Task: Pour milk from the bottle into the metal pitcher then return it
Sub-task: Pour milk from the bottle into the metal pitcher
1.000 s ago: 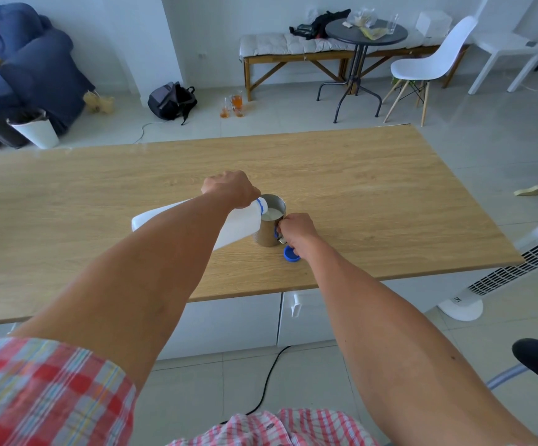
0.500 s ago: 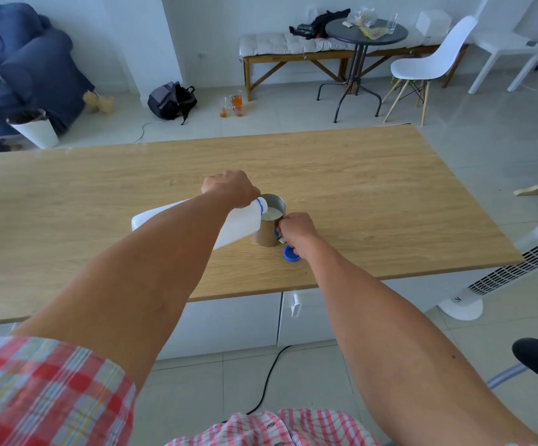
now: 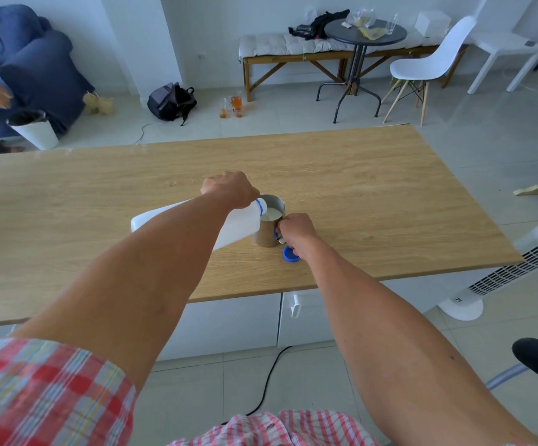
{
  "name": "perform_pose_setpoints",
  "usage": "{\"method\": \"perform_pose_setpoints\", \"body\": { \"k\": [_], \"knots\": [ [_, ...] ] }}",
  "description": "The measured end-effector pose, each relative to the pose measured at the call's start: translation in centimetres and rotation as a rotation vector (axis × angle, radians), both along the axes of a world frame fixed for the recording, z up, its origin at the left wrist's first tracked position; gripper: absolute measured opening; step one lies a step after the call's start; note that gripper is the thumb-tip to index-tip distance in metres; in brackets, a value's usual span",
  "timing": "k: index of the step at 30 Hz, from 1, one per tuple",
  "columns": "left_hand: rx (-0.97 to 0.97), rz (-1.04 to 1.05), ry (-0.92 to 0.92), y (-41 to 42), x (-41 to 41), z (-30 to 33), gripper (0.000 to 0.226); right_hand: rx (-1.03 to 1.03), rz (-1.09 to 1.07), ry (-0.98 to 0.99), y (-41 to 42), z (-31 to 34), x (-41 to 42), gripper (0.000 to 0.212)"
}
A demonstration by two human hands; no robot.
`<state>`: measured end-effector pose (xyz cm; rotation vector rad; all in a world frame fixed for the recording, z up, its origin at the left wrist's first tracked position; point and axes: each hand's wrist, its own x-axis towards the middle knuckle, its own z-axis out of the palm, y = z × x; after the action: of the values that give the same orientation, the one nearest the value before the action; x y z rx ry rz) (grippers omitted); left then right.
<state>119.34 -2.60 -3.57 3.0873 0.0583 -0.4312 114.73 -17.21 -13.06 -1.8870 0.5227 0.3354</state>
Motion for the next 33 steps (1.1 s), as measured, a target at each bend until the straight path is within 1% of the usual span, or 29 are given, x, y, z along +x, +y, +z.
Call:
{"method": "perform_pose_setpoints", "body": {
  "k": [5, 11, 18, 33],
  "knots": [
    [-0.007, -0.001, -0.006, 0.00, -0.01, -0.15, 0.039, -0.013, -0.001, 0.007, -0.09, 0.12, -0.11, 0.023],
    [-0.001, -0.007, -0.013, -0.03, -0.08, 0.04, 0.032, -0.007, 0.001, 0.007, 0.00, 0.14, -0.13, 0.017],
    [-0.002, -0.017, -0.005, 0.03, -0.06, 0.04, 0.031, 0.008, -0.002, 0.004, 0.11, 0.12, -0.09, 0.020],
    [0.014, -0.017, -0.003, -0.08, 0.10, 0.02, 0.031, -0.007, 0.006, -0.003, 0.01, 0.55, -0.30, 0.020]
  ]
}}
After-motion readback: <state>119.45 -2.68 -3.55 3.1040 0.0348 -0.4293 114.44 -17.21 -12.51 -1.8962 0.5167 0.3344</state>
